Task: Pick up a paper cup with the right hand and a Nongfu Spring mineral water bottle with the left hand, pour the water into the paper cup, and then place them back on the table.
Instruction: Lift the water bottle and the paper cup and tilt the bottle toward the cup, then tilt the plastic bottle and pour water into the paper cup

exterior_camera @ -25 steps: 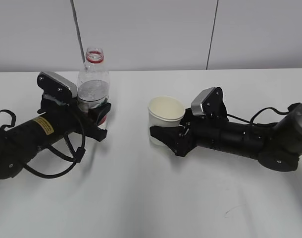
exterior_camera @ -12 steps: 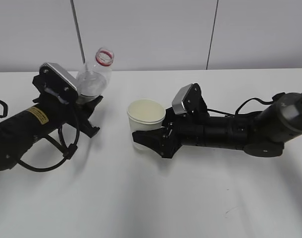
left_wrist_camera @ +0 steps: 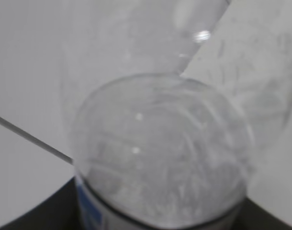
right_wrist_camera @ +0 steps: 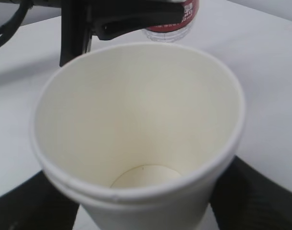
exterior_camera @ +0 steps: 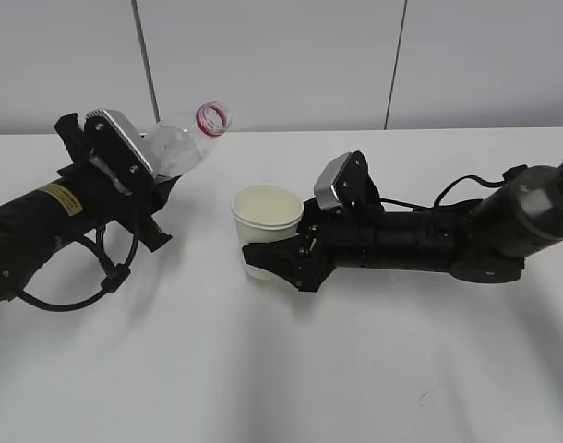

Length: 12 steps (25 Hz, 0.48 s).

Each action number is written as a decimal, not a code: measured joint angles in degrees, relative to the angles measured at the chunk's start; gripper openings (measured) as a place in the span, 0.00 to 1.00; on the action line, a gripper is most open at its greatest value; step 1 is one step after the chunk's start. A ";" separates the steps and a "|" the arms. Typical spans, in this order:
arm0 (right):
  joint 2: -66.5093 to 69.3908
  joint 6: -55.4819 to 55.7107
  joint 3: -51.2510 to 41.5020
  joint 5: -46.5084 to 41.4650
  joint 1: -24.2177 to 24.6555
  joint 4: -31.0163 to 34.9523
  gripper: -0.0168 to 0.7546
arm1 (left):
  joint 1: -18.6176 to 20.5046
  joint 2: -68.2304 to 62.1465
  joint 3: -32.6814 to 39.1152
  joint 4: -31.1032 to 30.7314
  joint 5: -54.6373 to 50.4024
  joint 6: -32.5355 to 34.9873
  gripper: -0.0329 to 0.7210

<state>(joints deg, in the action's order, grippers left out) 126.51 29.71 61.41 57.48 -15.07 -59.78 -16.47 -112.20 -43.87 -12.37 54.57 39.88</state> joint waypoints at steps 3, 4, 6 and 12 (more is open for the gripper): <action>0.00 0.00 0.00 -0.10 0.00 -0.14 0.75 | 0.00 0.18 0.00 0.21 -1.11 2.82 0.53; 0.00 0.00 0.00 -0.10 0.00 -0.14 0.75 | 0.00 0.18 0.00 0.21 -1.56 4.01 0.53; 0.00 0.00 0.00 -0.10 0.00 -0.14 0.75 | 0.00 0.18 0.00 0.28 -2.32 6.43 0.53; 0.00 0.00 0.00 -0.10 0.00 -0.14 0.75 | 0.00 0.23 0.00 1.69 -2.72 14.03 0.53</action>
<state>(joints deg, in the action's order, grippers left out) 126.51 29.71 61.41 57.39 -15.07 -59.92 -16.47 -111.97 -43.87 -10.68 51.86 53.91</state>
